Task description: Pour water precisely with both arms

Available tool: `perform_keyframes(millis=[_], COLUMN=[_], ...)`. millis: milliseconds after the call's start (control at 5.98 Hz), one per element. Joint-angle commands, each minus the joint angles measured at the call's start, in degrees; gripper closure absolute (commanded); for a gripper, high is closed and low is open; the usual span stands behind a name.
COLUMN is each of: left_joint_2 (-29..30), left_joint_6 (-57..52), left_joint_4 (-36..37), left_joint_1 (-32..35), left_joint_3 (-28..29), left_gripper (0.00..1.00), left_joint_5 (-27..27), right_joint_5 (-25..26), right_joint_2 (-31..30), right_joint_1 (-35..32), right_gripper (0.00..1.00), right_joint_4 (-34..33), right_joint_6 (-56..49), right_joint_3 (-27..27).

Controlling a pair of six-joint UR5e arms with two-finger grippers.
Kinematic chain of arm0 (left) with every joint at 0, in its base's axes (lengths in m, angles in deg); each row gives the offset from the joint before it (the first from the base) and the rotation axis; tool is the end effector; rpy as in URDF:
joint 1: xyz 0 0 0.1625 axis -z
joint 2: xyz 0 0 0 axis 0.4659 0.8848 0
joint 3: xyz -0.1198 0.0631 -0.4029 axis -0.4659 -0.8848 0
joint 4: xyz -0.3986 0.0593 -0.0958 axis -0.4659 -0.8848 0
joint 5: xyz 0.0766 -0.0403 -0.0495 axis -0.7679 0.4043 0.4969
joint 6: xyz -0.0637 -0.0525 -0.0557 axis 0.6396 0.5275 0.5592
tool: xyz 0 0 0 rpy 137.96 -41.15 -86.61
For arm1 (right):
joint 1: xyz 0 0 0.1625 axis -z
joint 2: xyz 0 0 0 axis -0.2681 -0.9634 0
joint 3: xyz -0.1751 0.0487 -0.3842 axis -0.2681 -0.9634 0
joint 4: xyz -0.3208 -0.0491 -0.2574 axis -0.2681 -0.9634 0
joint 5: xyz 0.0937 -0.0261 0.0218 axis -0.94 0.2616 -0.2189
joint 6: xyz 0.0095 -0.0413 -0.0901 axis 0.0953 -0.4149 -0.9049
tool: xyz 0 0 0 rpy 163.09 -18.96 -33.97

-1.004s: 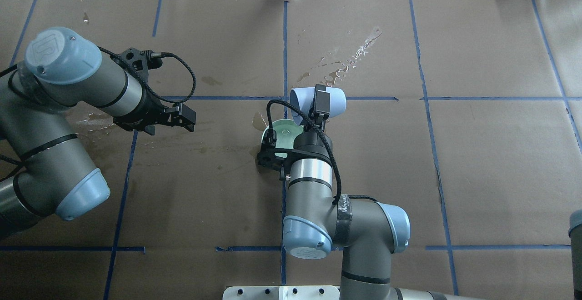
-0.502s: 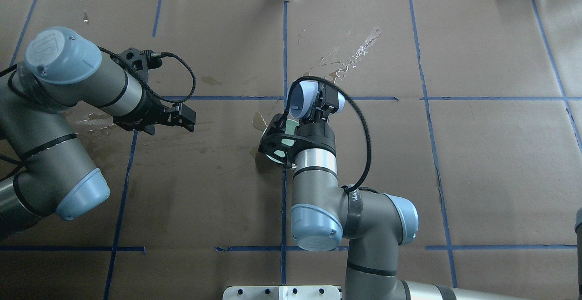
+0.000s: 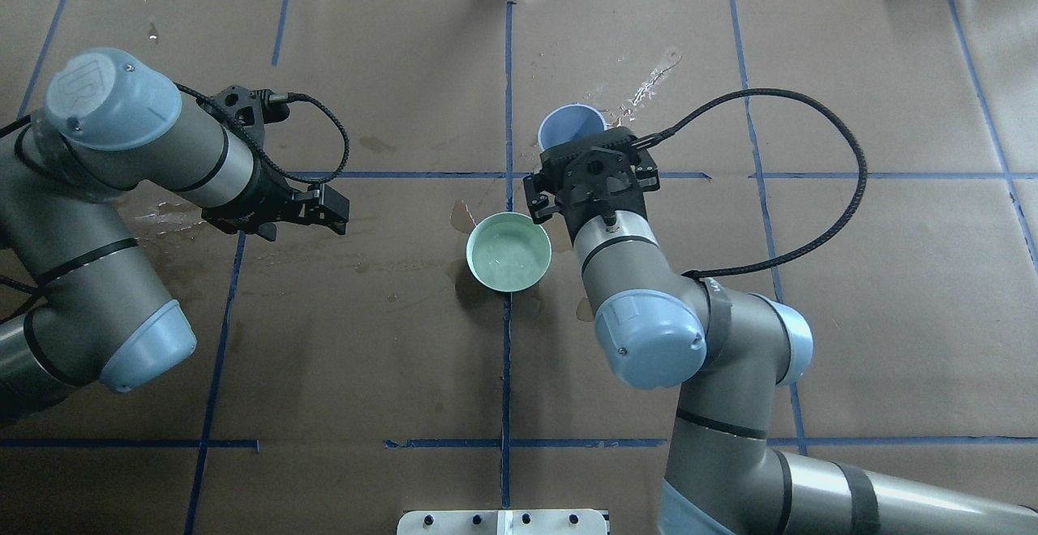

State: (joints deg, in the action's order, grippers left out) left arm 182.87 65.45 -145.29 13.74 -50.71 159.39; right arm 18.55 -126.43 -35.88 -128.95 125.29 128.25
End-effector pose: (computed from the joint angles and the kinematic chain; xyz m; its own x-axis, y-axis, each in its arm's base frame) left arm 0.3854 -0.4539 0.2915 0.5751 -0.0367 -0.8173 0.0766 0.9970 0.0092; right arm -0.4929 -0.3938 0.2109 0.7949 -0.1810 0.5791 -0.4350 0.4954 0.7519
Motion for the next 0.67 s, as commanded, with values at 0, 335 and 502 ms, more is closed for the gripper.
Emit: perform_keyframes(millis=[0,335,502], left_joint_2=[0.0,0.2,0.2], left_joint_6=[0.0,0.0,0.0], left_joint_4=[0.0,0.0,0.0], left_joint_1=[0.0,0.0,0.0], left_joint_3=[0.0,0.1,0.1], left_gripper=[0.0,0.0,0.0], left_joint_5=[0.0,0.0,0.0], right_joint_5=[-2.7,-2.8,-3.1], right_joint_2=[-9.3,-23.8,-33.0], right_joint_1=[-3.0,-5.0,-5.9], right_gripper=[0.99,0.98,0.98], right_joint_4=[0.3,8.1,20.0], right_joint_6=[4.8,7.2,6.6], right_joint_3=[6.5,11.4,10.6])
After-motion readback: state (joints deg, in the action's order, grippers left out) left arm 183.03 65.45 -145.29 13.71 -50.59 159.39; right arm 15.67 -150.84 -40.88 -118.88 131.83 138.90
